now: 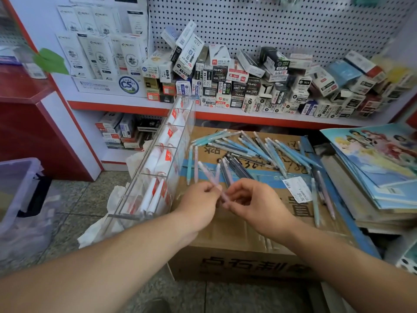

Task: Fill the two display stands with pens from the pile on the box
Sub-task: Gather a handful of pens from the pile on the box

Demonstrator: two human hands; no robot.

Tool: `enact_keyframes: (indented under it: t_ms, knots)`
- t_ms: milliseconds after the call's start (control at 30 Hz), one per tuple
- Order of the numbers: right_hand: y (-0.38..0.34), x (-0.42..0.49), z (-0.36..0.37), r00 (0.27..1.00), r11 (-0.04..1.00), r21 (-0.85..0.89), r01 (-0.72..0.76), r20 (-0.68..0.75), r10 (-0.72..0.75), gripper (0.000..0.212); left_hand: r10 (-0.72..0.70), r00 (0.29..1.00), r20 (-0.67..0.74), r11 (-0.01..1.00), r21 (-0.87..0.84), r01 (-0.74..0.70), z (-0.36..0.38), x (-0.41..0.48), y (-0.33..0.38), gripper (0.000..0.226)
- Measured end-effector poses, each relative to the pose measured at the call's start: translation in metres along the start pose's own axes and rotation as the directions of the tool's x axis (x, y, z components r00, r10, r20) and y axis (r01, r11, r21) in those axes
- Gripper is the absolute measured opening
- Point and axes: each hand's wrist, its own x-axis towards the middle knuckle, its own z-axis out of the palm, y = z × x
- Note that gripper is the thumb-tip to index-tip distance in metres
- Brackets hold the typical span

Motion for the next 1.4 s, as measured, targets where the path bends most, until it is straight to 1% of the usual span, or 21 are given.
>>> enact_keyframes:
  t_ms: [67, 100, 133, 167, 233, 300, 367, 533, 667, 767, 833, 933, 1033, 1100, 1167, 1300, 1400]
  knots:
    - [-0.002, -0.001, -0.003, 0.998, 0.999, 0.047, -0.005, 0.055, 0.002, 0.012, -0.075, 0.997, 0.032, 0.990, -0.121, 0.079, -0.002, -0.003, 0.002, 0.026]
    - [0.000, 0.001, -0.004, 0.998, 1.000, 0.017, -0.011, 0.056, 0.010, 0.005, -0.090, 0.995, 0.043, 0.985, -0.146, 0.095, -0.003, -0.003, 0.003, 0.023]
    - [0.002, 0.005, -0.005, 0.999, 0.998, -0.060, -0.020, 0.025, 0.022, 0.003, -0.088, 0.995, 0.044, 0.985, -0.143, 0.093, -0.005, -0.003, 0.003, 0.020]
    - [0.008, 0.009, -0.007, 0.999, 0.985, -0.166, -0.045, -0.021, 0.042, 0.006, -0.086, 0.995, 0.045, 0.989, -0.115, 0.091, -0.007, -0.004, 0.003, 0.018]
    - [0.018, 0.019, -0.008, 0.991, 0.935, -0.333, -0.120, -0.098, 0.092, 0.005, -0.092, 0.995, 0.047, 0.993, -0.065, 0.095, -0.010, -0.007, 0.002, 0.014]
    - [0.024, 0.027, -0.005, 0.981, 0.910, -0.377, -0.171, -0.154, 0.120, 0.007, -0.096, 0.994, 0.044, 0.995, -0.011, 0.096, -0.011, -0.007, -0.001, 0.007]
    - [0.025, 0.035, -0.001, 0.972, 0.901, -0.385, -0.202, -0.192, 0.136, 0.015, -0.090, 0.995, 0.040, 0.996, 0.024, 0.089, -0.012, -0.006, -0.003, 0.005]
    - [0.024, 0.049, 0.003, 0.951, 0.852, -0.426, -0.304, -0.193, 0.243, 0.023, -0.085, 0.996, 0.038, 0.996, 0.037, 0.083, -0.014, -0.003, -0.005, 0.005]
    - [0.024, 0.053, 0.002, 0.928, 0.854, -0.366, -0.369, -0.188, 0.320, 0.023, -0.085, 0.995, 0.044, 0.996, 0.024, 0.084, -0.014, 0.000, -0.008, 0.005]
    - [0.024, 0.050, 0.000, 0.923, 0.851, -0.356, -0.385, -0.174, 0.344, 0.020, -0.085, 0.995, 0.046, 0.996, 0.022, 0.084, -0.013, 0.001, -0.010, 0.006]
    - [0.024, 0.044, -0.003, 0.927, 0.854, -0.363, -0.373, -0.190, 0.325, 0.017, -0.082, 0.996, 0.046, 0.996, 0.028, 0.080, -0.010, 0.001, -0.010, 0.006]
    - [0.019, 0.033, -0.008, 0.937, 0.867, -0.373, -0.331, -0.238, 0.255, 0.011, -0.069, 0.997, 0.047, 0.998, 0.015, 0.068, -0.006, 0.001, -0.009, 0.006]
    - [0.010, 0.022, -0.009, 0.953, 0.911, -0.334, -0.241, -0.261, 0.156, 0.007, -0.042, 0.997, 0.067, 0.999, -0.028, 0.044, -0.002, -0.001, -0.006, 0.007]
    - [0.004, 0.014, -0.006, 0.975, 0.957, -0.258, -0.136, -0.205, 0.084, 0.004, -0.015, 0.997, 0.082, 0.997, -0.077, 0.021, -0.001, -0.003, -0.005, 0.009]
    - [-0.002, 0.006, -0.001, 0.991, 0.979, -0.195, -0.051, -0.131, 0.026, 0.007, 0.012, 0.996, 0.093, 0.989, -0.150, 0.003, 0.000, -0.004, -0.002, 0.014]
    - [-0.003, -0.001, 0.000, 0.998, 0.996, -0.070, -0.047, -0.045, 0.044, 0.015, 0.021, 0.994, 0.111, 0.968, -0.251, 0.008, -0.001, -0.009, 0.001, 0.019]
    - [-0.002, -0.001, -0.001, 0.998, 0.998, 0.000, -0.063, 0.022, 0.063, 0.016, 0.008, 0.995, 0.098, 0.970, -0.242, 0.016, -0.001, -0.010, 0.000, 0.017]
